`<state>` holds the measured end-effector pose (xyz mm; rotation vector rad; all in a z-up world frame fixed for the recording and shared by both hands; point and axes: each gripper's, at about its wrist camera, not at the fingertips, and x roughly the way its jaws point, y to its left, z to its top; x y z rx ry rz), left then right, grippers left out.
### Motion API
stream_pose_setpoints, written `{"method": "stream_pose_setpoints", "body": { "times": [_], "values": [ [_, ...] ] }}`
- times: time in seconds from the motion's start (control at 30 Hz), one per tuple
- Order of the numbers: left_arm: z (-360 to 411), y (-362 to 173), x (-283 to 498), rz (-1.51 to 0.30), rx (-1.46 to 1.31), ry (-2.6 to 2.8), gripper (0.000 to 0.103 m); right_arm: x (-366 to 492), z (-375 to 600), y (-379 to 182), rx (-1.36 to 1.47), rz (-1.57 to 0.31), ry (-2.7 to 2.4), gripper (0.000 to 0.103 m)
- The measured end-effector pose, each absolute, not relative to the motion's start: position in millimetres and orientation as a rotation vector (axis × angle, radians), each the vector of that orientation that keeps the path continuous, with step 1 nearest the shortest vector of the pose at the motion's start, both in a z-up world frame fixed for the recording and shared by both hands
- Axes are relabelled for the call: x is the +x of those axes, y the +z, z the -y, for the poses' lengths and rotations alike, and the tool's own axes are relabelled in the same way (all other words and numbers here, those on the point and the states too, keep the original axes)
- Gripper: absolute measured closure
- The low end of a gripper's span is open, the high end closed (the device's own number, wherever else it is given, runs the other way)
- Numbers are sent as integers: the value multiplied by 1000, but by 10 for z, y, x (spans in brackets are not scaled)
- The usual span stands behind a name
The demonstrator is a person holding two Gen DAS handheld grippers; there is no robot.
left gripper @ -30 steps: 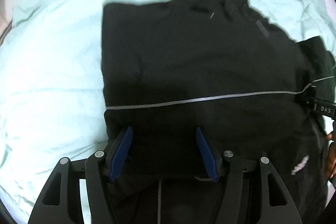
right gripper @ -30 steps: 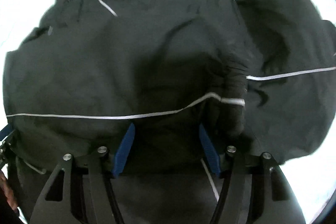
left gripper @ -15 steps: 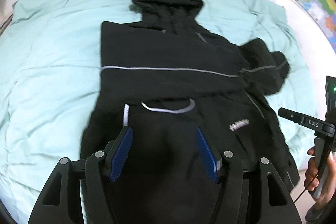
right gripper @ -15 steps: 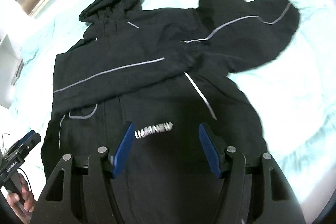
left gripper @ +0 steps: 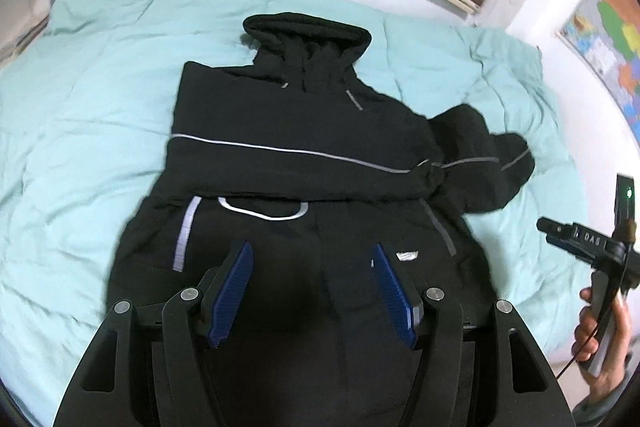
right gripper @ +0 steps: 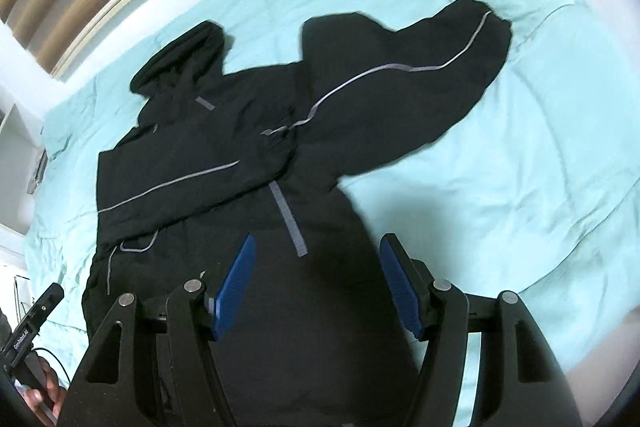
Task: Fold large clothes
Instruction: 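Move the right tool to the other sleeve cuff and close on it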
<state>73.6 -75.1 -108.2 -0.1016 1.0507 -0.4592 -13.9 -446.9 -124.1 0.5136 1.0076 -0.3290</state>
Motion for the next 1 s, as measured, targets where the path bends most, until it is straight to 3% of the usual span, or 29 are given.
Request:
{"method": "stream_pose_setpoints", "body": {
  "times": [0.17,0.47,0.73,1.0],
  "values": [
    [1292,-1068,601,-1061,-152,-451,38,-210,5254,-1116,477,-977,-358,26],
    [2133,-1125,545,-1086,-112,-418,38,-48,6809,-1190,522,-897,-452,26],
    [2401,-1292,747,-1138,-33,-317,38,602,7958,-1653,658,-878,-453,26],
    [2686,-1539,959,-1221,-13,-290,38,1075,8394,-2239,724,-950,-458,25]
  ]
}}
